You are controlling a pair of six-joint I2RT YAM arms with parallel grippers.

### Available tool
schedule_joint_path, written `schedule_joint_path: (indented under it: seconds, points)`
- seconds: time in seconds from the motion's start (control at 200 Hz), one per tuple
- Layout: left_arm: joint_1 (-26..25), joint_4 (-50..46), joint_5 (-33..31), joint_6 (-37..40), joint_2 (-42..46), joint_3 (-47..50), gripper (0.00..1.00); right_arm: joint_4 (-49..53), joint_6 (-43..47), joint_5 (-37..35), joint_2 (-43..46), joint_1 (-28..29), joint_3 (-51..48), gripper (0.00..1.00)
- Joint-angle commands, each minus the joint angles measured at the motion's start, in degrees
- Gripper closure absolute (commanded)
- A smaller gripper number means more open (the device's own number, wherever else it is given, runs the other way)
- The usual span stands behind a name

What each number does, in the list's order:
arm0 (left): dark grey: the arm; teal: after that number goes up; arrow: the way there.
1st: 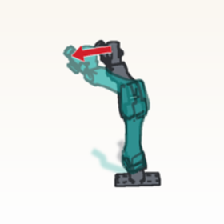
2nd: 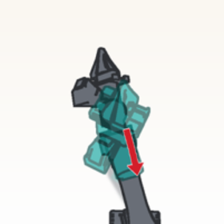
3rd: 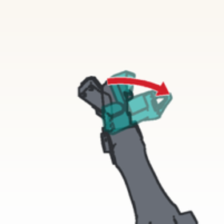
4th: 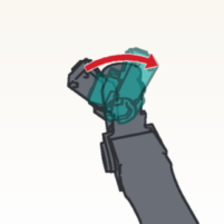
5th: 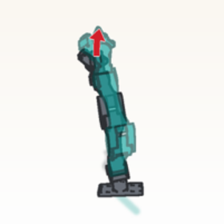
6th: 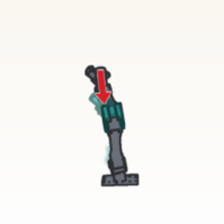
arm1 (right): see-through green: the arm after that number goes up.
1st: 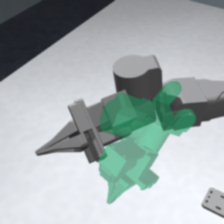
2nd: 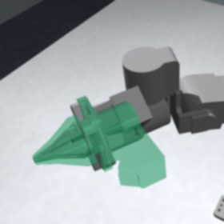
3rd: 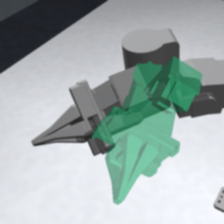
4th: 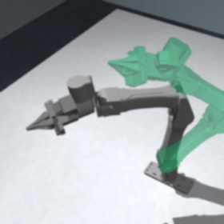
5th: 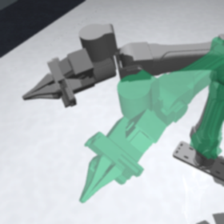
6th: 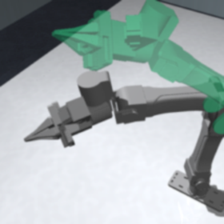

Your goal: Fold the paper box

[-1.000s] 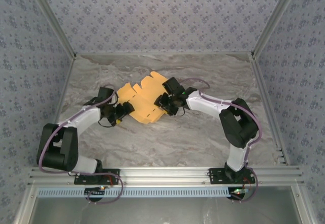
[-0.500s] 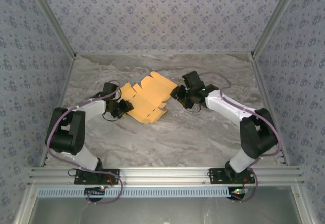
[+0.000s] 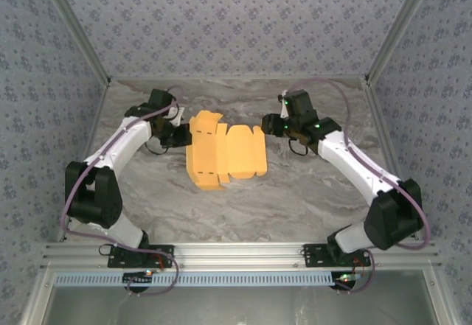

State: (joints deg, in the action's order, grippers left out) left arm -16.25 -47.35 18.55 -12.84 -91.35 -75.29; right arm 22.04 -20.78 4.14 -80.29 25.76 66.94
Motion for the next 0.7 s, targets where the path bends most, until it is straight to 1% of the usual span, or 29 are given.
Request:
schedule_joint_path:
  seconds: [0.0,0.05,0.115,0.175,0.21,0.26,0.35,0.415,0.5,0.625,0.695]
  points:
    - [-3.8,-12.0,-4.9,13.8,-1.7,-6.2,0.97,-9.2,18.9,5.9,3.5,-1.1,-5.6,0.46]
    - [-6.0,-13.8,-8.5,17.5,-2.4,-8.2,0.97,-12.9,26.6,10.2,4.2,-1.1,-8.4,0.46]
    - [-8.4,-14.8,-11.0,21.9,-3.0,-10.1,0.96,-15.8,37.4,17.8,3.7,-1.0,-10.7,0.47]
    - [-9.6,-14.8,-11.3,24.6,-3.4,-11.7,0.96,-16.8,43.2,18.6,1.9,-0.6,-10.5,0.48]
    - [-10.0,-14.5,-11.3,25.5,-3.5,-12.5,0.96,-16.1,45.3,19.2,0.7,-0.8,-9.3,0.48]
    - [-10.5,-14.1,-11.3,26.2,-3.8,-13.9,0.96,-13.8,49.8,21.9,-1.2,-1.1,-7.3,0.48]
    - [-11.8,-14.3,-9.8,28.2,-4.1,-16.1,0.96,-11.6,57.5,26.0,-4.8,-1.5,-4.8,0.48]
    - [-13.1,-14.2,-10.1,29.8,-4.1,-17.0,0.96,-5.9,62.9,29.5,-7.7,-1.6,-0.6,0.49]
    - [-14.1,-14.5,-10.2,31.0,-4.7,-18.2,0.96,-2.3,64.0,31.0,-10.7,-1.4,4.5,0.49]
    - [-15.0,-14.9,-10.9,31.8,-6.4,-19.2,0.96,-3.9,62.1,33.8,-13.3,-0.9,7.7,0.49]
    - [-15.0,-15.1,-11.2,32.0,-7.3,-19.6,0.96,-2.6,62.7,35.7,-15.1,-0.8,9.3,0.52]
